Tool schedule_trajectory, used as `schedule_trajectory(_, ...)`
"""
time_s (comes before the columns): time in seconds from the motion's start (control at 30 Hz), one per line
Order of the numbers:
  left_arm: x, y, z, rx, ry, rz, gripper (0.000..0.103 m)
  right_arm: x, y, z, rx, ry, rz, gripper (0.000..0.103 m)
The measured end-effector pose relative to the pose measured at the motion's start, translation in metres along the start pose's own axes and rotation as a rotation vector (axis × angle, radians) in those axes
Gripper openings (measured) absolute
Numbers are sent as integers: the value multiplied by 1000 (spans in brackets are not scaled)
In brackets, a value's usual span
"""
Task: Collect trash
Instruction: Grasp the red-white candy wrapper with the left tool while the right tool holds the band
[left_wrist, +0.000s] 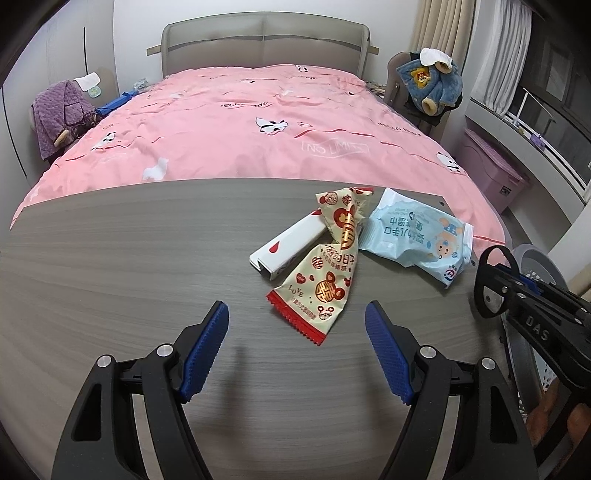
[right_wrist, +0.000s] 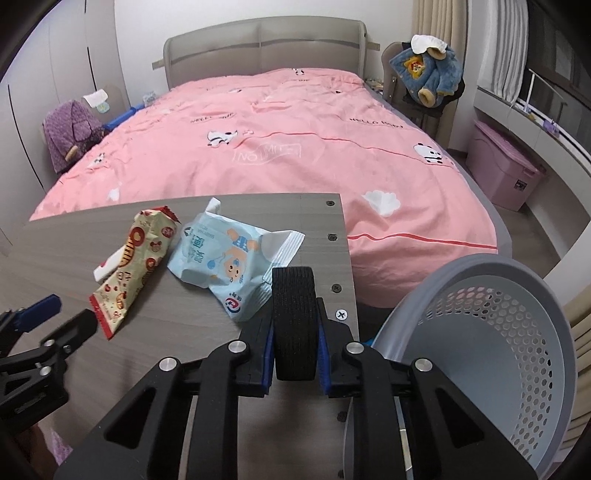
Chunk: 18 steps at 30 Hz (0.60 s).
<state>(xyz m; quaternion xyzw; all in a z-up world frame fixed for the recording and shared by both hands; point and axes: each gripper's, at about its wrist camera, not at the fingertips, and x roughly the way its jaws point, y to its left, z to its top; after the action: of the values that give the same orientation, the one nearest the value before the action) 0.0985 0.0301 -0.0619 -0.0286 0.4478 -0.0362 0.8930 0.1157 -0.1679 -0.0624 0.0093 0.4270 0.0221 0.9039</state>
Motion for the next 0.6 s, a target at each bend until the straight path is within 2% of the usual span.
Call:
schedule_trajectory(0.27, 6, -9, 6, 7, 13, -17, 73, -20, -3, -1, 25, -31, 35, 19)
schedule_trajectory(0.6, 21, -27, 17, 50, 14, -12, 73, -27, -9, -11, 59, -28, 77, 19)
